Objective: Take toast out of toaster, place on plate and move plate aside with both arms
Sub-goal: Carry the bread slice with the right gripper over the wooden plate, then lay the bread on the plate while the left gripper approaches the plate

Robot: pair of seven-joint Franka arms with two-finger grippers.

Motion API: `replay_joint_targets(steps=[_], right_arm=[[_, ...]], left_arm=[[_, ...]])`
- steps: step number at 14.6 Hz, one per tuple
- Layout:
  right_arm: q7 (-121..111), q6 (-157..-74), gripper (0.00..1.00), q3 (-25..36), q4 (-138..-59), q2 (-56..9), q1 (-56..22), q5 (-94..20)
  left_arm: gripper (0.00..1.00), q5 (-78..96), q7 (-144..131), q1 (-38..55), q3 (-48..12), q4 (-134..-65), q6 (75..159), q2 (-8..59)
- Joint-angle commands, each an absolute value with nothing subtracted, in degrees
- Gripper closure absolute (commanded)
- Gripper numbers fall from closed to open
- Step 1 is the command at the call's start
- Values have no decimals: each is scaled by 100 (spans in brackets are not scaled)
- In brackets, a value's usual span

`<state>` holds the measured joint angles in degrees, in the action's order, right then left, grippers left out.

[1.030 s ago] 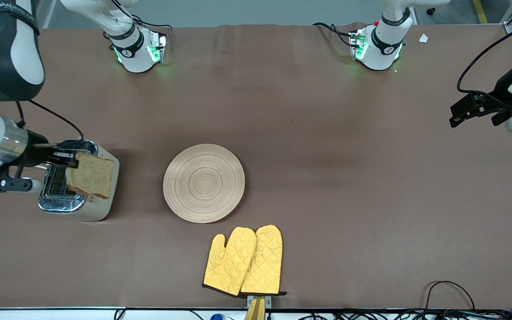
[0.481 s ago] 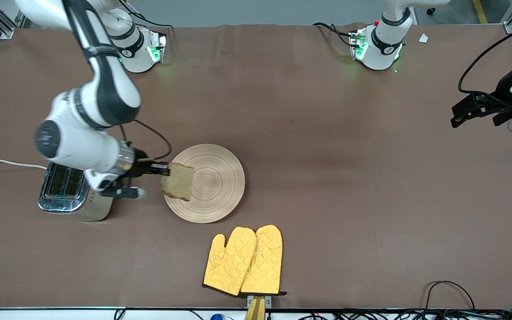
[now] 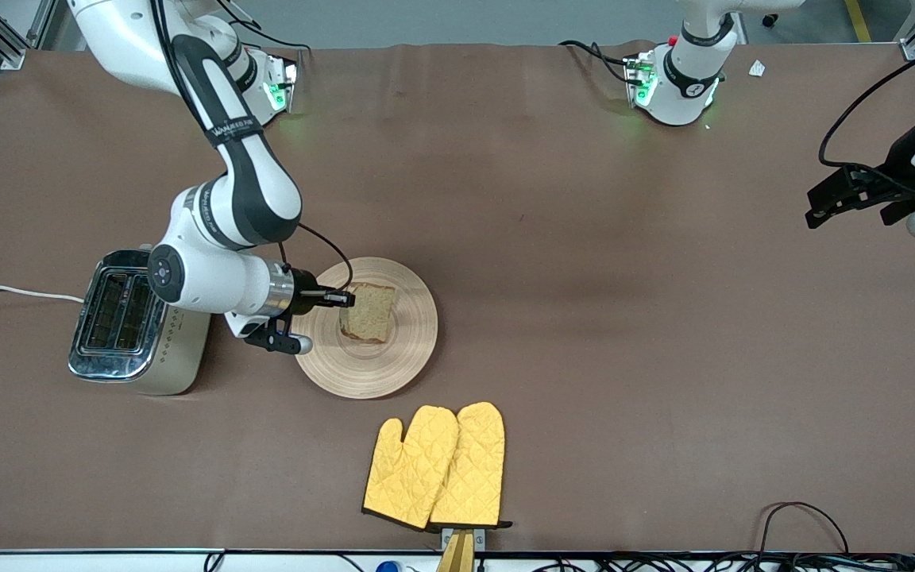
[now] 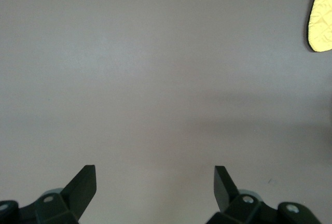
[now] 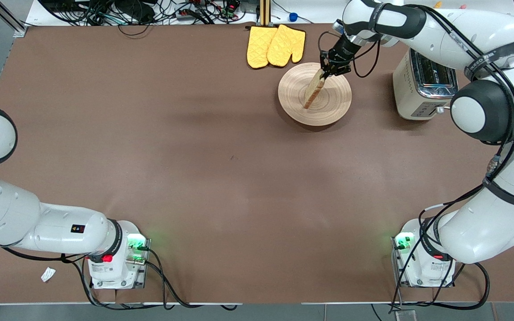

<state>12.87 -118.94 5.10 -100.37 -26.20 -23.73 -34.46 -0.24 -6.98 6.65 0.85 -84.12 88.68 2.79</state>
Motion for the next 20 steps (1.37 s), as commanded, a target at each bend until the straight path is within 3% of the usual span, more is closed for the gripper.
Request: replay_joint_targets(steps=[1, 12, 15, 20], right_arm=[[784, -11944, 100, 501, -10309, -2566, -2119, -3595], [396, -12023, 100, 545, -10872, -2540, -1548, -2839], [316, -12024, 93, 545, -10890, -2558, -1424, -2830], [404, -12374, 100, 527, -11013, -2558, -1643, -2848]], left_arm=[[0, -44, -738, 650, 70, -8341, 8859, 316], [0, -35, -747, 659, 70, -8341, 8824, 360], [0, -35, -756, 659, 70, -8341, 8807, 439], [0, -44, -686, 659, 70, -8350, 8807, 457]])
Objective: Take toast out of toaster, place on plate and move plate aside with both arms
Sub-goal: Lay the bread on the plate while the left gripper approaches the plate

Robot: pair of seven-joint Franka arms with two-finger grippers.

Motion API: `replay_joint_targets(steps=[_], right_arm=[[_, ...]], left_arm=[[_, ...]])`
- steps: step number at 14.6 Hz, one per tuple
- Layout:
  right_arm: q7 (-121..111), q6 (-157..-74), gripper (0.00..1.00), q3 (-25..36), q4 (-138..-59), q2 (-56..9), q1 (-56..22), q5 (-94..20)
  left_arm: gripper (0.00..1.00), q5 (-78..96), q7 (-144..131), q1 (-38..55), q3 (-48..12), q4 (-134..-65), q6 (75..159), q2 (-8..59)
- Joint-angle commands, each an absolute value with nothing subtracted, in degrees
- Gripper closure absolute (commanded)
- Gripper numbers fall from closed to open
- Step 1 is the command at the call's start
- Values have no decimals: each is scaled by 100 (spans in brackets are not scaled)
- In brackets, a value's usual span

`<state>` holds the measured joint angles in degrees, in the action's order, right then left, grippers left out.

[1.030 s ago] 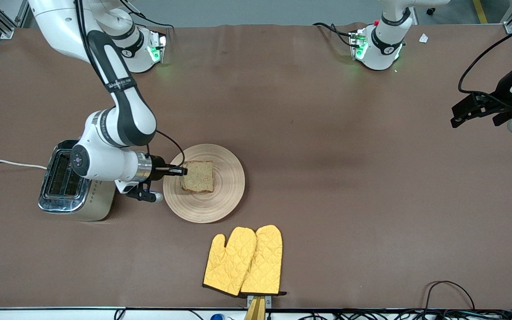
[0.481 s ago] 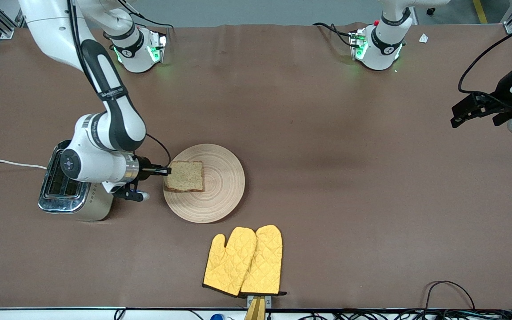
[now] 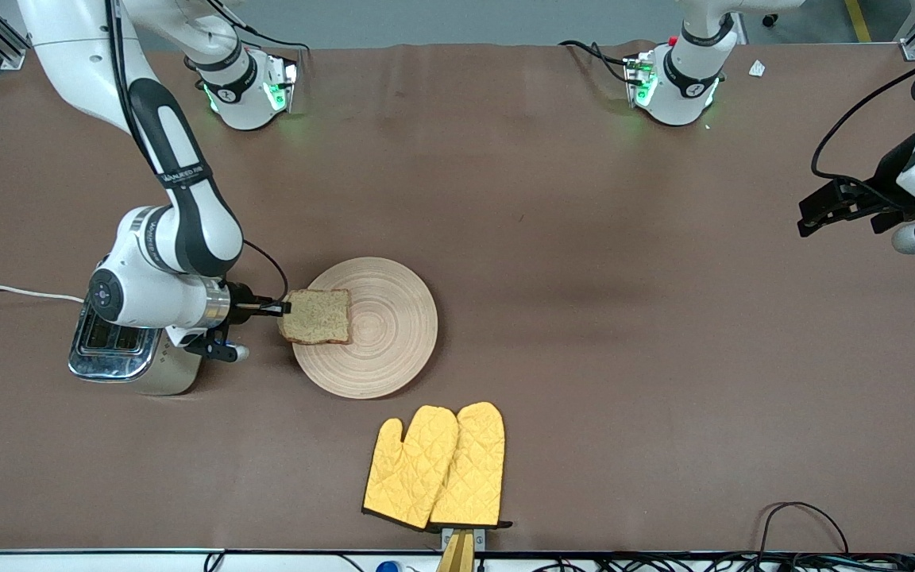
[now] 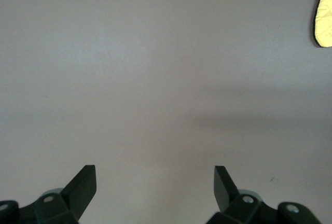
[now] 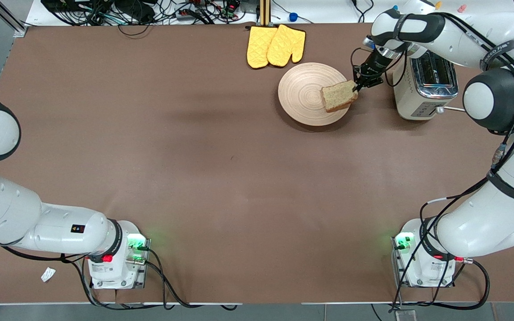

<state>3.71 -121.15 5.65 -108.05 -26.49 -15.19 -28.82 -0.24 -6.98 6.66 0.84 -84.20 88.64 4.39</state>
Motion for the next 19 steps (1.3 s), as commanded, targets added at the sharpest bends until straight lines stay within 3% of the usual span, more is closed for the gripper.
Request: replay_joint_targets(steps=[1, 4, 5, 7, 8, 15, 19], right_arm=[[413, -12392, 100, 527, -11013, -2558, -1678, -2865], [413, -12384, 99, 527, -11013, -2566, -1661, -2874], [413, -12358, 88, 527, -11004, -2566, -1644, -2874], [404, -12340, 18, 527, -10995, -2584, -1617, -2874], [396, -12322, 0, 527, -10969, -2584, -1617, -2874], [351, -12016, 0, 545, -10759, -2470, -1205, -2218], [378, -11524, 0, 545, -10442, -1900, -827, -1364]], left_arm=[[0, -44, -633, 668, 70, -8358, 8798, 474], [0, 0, -563, 764, 62, -8350, 8710, 702], [0, 52, -563, 782, 44, -8367, 8710, 773], [0, 323, -589, 774, -61, -8393, 8710, 1088], [0, 569, -667, 773, -70, -8394, 8719, 1264], [0, 2073, -624, 1019, -254, -8481, 9964, 2503], [1, 2617, -668, 1081, -790, -8499, 10878, 3206]])
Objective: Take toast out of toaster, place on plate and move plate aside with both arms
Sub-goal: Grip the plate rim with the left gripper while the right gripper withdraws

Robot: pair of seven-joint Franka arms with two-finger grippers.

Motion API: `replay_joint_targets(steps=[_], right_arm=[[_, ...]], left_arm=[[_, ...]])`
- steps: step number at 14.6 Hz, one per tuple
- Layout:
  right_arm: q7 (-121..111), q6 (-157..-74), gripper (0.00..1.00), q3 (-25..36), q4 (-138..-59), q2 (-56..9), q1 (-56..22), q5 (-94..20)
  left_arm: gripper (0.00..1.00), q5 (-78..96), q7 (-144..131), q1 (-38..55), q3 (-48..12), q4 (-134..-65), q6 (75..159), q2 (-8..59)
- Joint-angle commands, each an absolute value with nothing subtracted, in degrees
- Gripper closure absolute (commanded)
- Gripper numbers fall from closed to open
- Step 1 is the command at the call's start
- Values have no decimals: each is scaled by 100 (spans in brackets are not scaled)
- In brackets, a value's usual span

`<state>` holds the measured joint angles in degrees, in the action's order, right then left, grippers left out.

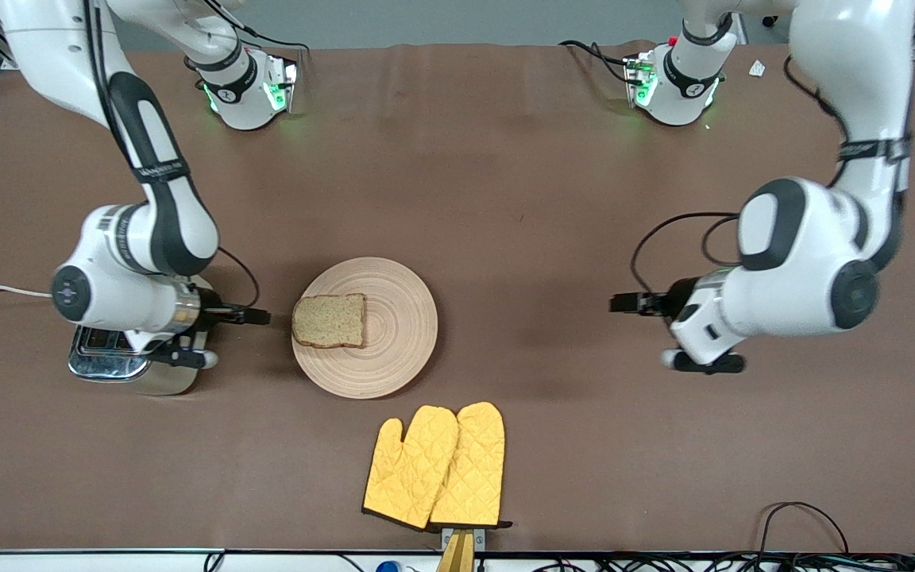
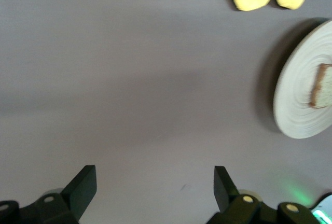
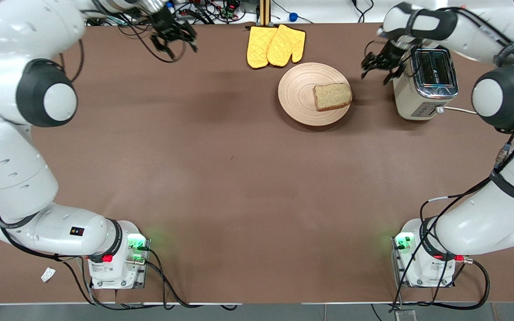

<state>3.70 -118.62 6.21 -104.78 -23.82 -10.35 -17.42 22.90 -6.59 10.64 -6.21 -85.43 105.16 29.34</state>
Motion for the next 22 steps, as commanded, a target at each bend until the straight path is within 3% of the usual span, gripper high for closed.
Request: replay_joint_targets(steps=[1, 4, 8, 11, 16, 22], right_arm=[[378, -11270, 0, 554, -10293, -1768, -748, -1267], [378, -10382, 0, 545, -9722, -1268, -362, -889], [343, -9792, 0, 536, -9642, -284, -299, -291], [299, -9502, 0, 536, -9642, 218, -211, -54], [35, -8975, 0, 519, -9291, 325, -123, -44], [246, -8930, 0, 483, -9105, 308, -308, -26]], left_arm=[[1, 2845, -703, 1125, -887, -8499, 11151, 3382], [1, 3794, -668, 1396, -1002, -8482, 12046, 3883], [1, 5015, -345, 2081, -1054, -8377, 13269, 4569], [1, 6018, 244, 2372, -1116, -8078, 13710, 5009], [2, 7162, 1623, 2724, -1116, -7788, 14044, 5510], [2, 7348, 2153, 3067, -1116, -7384, 14334, 5871]])
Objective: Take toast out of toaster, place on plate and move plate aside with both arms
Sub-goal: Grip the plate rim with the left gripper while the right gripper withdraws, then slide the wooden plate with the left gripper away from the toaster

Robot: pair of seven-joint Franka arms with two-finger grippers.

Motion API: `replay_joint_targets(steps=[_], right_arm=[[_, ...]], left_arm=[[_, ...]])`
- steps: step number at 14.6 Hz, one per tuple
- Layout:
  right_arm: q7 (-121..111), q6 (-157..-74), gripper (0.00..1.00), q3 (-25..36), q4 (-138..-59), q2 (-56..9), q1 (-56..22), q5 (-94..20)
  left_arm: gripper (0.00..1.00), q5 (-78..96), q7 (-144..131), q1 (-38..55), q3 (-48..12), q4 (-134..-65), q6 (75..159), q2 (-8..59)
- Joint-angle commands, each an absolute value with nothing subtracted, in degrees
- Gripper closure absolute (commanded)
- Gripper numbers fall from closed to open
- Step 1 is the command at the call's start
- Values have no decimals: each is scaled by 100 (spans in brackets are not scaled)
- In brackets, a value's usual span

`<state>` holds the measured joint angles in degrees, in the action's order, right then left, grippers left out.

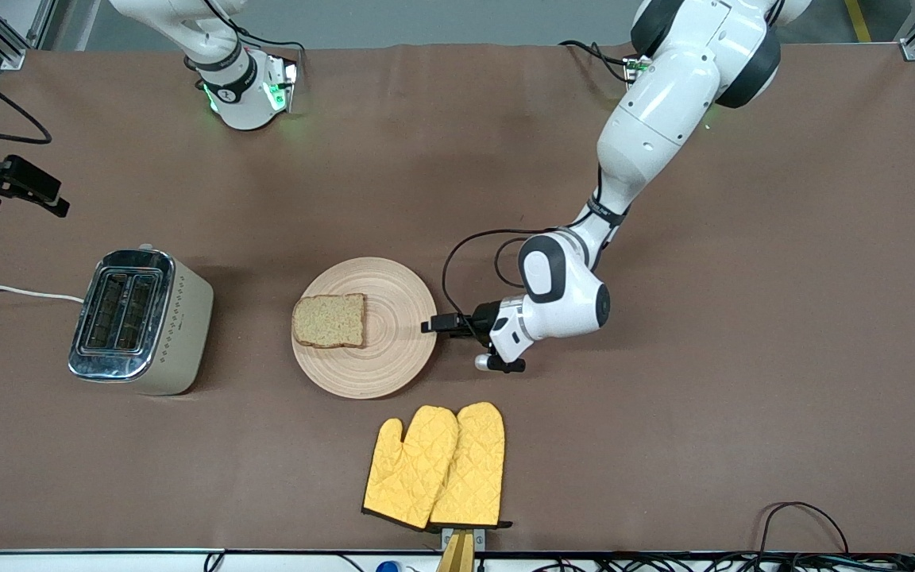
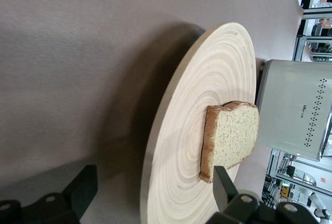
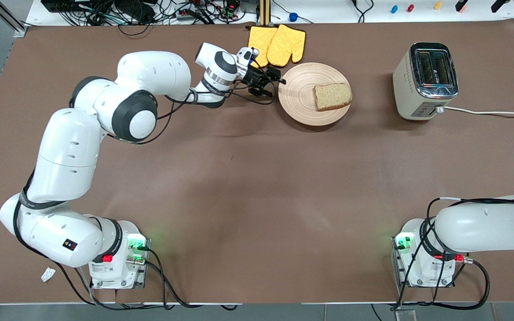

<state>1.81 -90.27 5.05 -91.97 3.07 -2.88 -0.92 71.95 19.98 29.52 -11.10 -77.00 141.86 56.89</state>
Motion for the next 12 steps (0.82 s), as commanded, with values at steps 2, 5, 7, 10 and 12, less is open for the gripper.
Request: replay_joint_targets(steps=[2, 5, 7, 10, 12], right_arm=[[229, -8938, 0, 483, -9105, 299, -316, 9], [211, -8859, 0, 492, -9105, 299, -290, 35], [202, -8859, 0, 492, -9105, 290, -272, 35], [202, -8859, 0, 492, -9105, 299, -272, 35], [193, -8842, 0, 501, -9114, 290, -264, 35]], left_arm=[[4, 7391, 2293, 3199, -1125, -7339, 14536, 5941], [14, 7392, 2714, 3234, -1125, -7339, 14634, 6011], [29, 7435, 3127, 3234, -1125, -7339, 14643, 6082], [56, 7672, 3515, 3234, -1116, -7348, 14643, 6108], [72, 7699, 3507, 3226, -1125, -7348, 14643, 6082]])
